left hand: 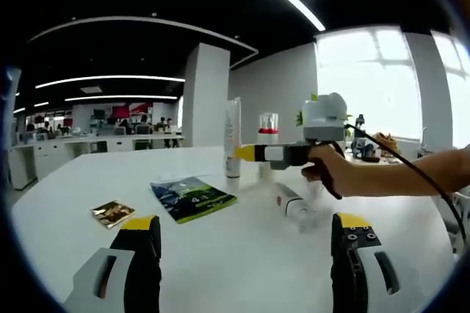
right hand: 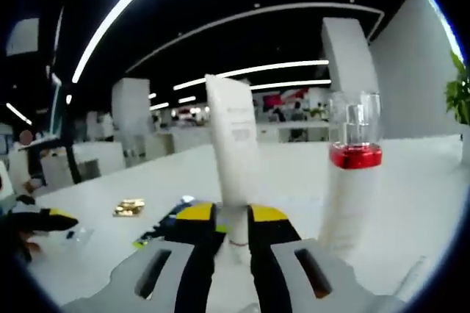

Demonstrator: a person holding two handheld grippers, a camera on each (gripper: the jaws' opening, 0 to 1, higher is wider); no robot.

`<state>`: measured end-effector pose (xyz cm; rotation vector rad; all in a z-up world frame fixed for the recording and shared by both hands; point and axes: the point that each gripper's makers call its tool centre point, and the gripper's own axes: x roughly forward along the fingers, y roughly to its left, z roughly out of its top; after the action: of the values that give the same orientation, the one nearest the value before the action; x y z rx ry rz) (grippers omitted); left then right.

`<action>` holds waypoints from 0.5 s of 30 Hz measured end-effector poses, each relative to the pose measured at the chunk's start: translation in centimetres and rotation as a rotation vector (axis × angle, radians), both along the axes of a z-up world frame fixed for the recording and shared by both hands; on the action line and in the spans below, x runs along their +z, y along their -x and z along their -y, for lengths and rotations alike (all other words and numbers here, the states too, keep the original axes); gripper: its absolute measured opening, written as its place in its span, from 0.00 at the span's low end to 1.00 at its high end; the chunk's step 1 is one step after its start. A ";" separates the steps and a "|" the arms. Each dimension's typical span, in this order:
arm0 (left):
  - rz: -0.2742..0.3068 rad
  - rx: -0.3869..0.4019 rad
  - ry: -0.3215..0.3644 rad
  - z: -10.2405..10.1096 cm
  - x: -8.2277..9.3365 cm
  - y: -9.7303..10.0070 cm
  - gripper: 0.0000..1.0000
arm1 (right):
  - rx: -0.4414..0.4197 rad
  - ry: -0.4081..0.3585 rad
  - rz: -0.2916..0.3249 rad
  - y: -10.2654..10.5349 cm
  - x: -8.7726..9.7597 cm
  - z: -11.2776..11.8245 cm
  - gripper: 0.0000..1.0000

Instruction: Arrange the skincare products in the storage area until every visible bottle or jar stands upright without overlapping.

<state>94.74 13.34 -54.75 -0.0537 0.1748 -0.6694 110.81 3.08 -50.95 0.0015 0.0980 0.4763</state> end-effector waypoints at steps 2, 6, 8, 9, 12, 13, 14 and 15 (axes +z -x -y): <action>0.000 0.000 -0.002 0.0 0.0 -0.1 0.99 | 0.041 0.008 0.008 0.1 0.1 -0.8 0.18; 0.000 0.005 -0.003 -0.2 0.0 0.3 0.99 | 0.086 0.053 0.011 0.8 -0.1 -2.2 0.23; 0.000 0.006 0.002 -0.3 0.1 0.3 0.99 | 0.038 0.075 0.076 0.5 0.8 -1.6 0.21; 0.000 0.006 0.004 -0.2 0.1 0.2 0.99 | -0.007 0.055 0.127 0.1 1.9 -0.9 0.22; 0.003 0.004 0.007 0.0 0.1 0.4 0.99 | -0.060 0.013 0.170 -0.1 3.3 0.0 0.29; 0.003 0.004 0.007 0.0 0.1 0.5 0.99 | -0.073 0.015 0.183 -0.2 3.6 0.2 0.32; 0.005 0.003 0.007 0.0 0.2 0.5 0.99 | -0.077 0.023 0.194 -0.3 3.7 0.3 0.37; 0.006 0.003 0.008 0.0 0.2 0.5 0.99 | -0.078 0.032 0.198 -0.5 3.8 0.2 0.41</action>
<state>94.22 13.37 -54.51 -0.0595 0.1667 -0.6674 111.36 2.84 -47.18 -0.0728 -0.0882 0.3951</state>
